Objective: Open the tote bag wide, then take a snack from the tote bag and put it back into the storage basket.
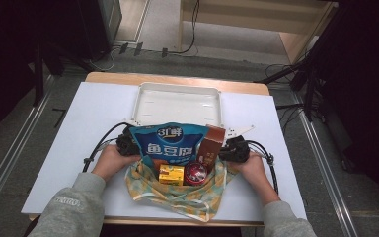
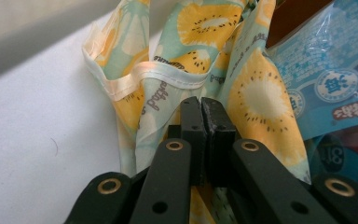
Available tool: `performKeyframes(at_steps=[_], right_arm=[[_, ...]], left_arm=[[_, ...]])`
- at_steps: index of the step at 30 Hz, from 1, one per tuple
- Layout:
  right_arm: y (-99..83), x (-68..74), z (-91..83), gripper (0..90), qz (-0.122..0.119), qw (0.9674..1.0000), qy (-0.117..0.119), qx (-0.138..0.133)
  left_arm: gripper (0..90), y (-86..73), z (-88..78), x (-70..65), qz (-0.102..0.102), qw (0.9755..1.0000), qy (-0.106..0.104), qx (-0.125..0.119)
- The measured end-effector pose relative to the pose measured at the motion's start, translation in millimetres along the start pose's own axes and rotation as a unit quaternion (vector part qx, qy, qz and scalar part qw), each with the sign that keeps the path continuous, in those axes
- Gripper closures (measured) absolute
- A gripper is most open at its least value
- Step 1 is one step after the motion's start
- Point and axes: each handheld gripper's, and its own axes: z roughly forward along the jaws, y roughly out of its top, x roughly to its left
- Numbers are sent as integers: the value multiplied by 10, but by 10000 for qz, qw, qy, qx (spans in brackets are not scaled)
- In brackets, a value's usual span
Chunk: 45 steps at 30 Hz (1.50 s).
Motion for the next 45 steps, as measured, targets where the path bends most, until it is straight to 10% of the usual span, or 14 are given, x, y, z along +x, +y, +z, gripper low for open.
performKeyframes(at_steps=[19, 45], right_arm=[[124, 70, -400, 745, 159, 9984, -398, -358], [49, 168, -647, 555, 498, 9954, -612, -535]], left_arm=[[615, 81, -401, -137, 221, 9990, 261, -292], [510, 56, -692, -310, 209, 9979, 407, -457]])
